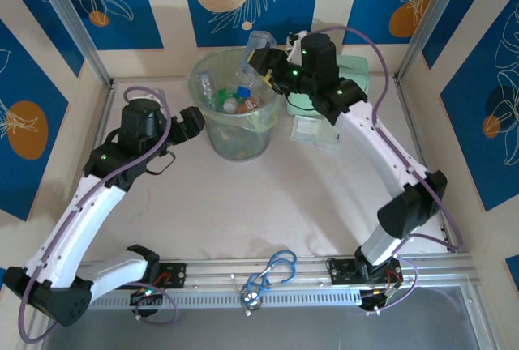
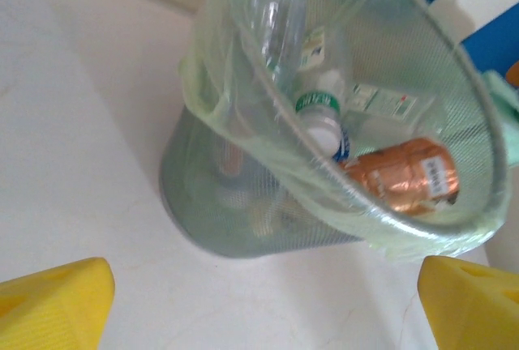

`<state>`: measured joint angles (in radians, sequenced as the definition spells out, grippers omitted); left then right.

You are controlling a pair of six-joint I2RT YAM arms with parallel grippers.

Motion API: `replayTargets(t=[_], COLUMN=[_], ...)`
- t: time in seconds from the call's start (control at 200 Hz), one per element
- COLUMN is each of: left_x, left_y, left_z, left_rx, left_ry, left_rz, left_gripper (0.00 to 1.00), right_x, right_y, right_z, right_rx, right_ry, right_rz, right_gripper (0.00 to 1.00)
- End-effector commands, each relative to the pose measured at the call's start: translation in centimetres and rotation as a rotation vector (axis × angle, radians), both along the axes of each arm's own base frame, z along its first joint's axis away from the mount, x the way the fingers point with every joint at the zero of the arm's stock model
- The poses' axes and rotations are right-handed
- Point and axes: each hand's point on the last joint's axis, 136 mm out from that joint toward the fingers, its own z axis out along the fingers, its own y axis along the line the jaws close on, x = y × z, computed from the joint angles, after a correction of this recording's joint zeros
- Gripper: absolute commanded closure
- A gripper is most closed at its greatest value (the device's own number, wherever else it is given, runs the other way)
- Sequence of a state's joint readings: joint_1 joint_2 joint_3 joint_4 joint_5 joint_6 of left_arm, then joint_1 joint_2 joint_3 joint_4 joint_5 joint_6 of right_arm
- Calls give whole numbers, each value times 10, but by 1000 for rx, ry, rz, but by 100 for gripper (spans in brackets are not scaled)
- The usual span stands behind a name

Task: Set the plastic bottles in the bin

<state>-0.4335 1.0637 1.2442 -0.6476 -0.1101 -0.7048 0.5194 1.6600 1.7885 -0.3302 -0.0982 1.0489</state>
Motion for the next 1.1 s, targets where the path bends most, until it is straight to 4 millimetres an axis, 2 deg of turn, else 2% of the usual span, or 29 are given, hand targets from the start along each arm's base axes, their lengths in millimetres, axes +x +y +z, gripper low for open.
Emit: replayTargets(t=[0.0,0.16,0.29,0.37,0.515,0.64,0.78,0.88,0.99,1.045,1.095], left_x=[-1,3,6,8,10,11,14,16,16,16,18], left_y=[-3,0,4,5,9,11,17,34,66,83,89], left_z=[-8,-13,-16,-16,-16,-15,-4,7,15,16,14], left_rx=[-12,-12,-16,-20,-13,-9,16,89,210,288,363], left_ry=[30,44,48,47,45,37,-6,-55,-126,-168,-215], left_rz=[-36,-34,-24,-21,-12,-10,5,62,190,254,260], left_gripper=[4,4,4,5,5,5,3,0,0,0,0], right_x=[2,20,31,35,30,17,-9,-34,-63,-78,-91], right_y=[8,15,21,21,15,2,-23,-50,-87,-111,-133], right_z=[4,-8,-17,-18,-11,-1,7,10,-6,-20,-35], right_rx=[11,6,-4,-9,-35,-66,-146,-232,-385,-482,-554], right_ry=[19,46,69,72,35,-14,-85,-135,-165,-169,-164], right_rz=[40,40,45,38,19,-1,-38,-75,-143,-198,-247], right_gripper=[36,33,22,21,21,21,18,14,10,7,5])
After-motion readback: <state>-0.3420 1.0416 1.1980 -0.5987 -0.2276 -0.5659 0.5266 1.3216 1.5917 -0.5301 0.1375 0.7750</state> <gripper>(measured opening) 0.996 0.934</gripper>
